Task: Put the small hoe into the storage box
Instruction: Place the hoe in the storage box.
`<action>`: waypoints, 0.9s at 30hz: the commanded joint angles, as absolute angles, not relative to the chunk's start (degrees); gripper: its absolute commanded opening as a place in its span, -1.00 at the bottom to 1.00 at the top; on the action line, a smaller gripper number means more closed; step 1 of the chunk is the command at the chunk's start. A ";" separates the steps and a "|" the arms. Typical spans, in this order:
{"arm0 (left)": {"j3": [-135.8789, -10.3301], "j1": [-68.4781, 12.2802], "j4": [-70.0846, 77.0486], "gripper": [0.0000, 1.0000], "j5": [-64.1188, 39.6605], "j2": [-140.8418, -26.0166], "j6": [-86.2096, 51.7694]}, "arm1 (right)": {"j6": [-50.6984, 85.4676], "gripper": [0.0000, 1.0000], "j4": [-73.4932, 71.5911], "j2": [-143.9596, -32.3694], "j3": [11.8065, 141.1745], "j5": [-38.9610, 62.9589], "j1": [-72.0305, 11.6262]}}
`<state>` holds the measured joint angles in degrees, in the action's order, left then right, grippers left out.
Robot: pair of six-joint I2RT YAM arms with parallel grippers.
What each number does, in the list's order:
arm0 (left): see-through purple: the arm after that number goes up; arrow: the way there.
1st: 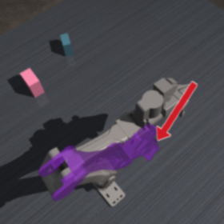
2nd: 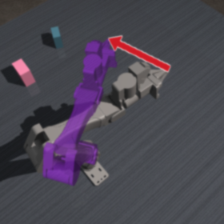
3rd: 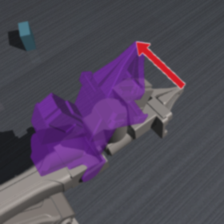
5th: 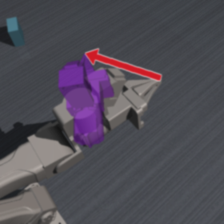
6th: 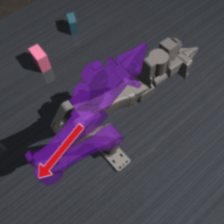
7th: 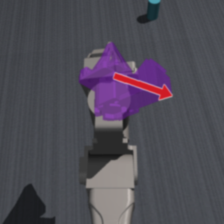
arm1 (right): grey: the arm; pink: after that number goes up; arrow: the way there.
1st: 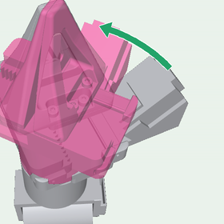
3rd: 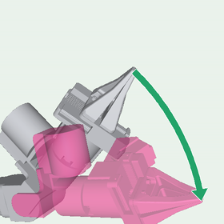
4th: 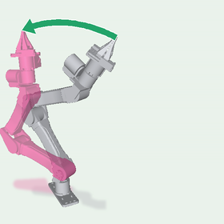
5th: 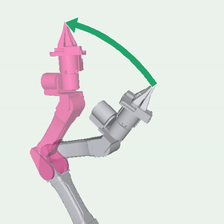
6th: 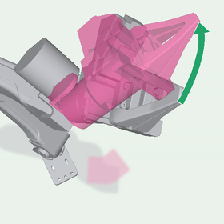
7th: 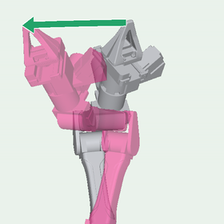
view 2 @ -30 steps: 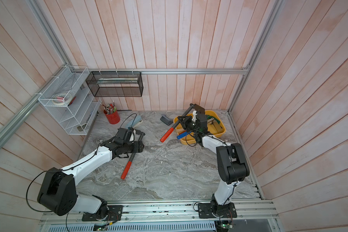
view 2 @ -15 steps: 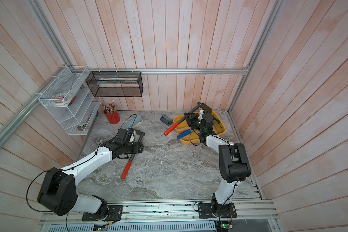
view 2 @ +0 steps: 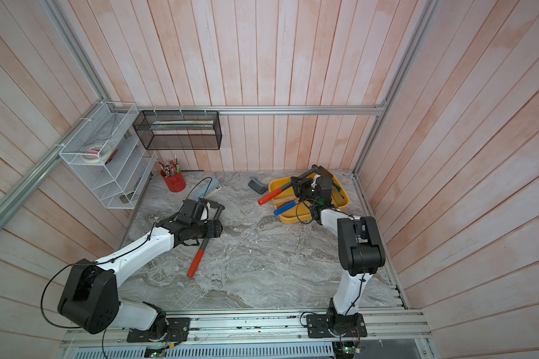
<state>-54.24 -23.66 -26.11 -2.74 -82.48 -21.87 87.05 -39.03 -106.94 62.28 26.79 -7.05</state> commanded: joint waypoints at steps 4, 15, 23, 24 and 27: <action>-53.16 -23.40 -25.75 0.70 -4.00 -80.82 -22.77 | 88.49 -0.67 -43.54 -108.23 66.74 25.16 -5.59; -52.78 -23.38 -25.26 0.70 -4.90 -80.84 -23.31 | 91.32 -0.66 -40.93 -110.78 70.45 27.15 -2.55; -52.38 -23.41 -24.94 0.70 -5.10 -80.77 -23.39 | 93.02 -0.66 -41.37 -112.15 71.42 28.21 -1.70; -52.30 -23.42 -24.88 0.70 -5.06 -80.85 -23.41 | 92.82 -0.66 -41.08 -112.23 71.56 28.09 -1.63; -52.38 -23.38 -24.84 0.70 -5.14 -81.03 -23.37 | 92.80 -0.66 -41.06 -112.55 71.46 27.92 -1.67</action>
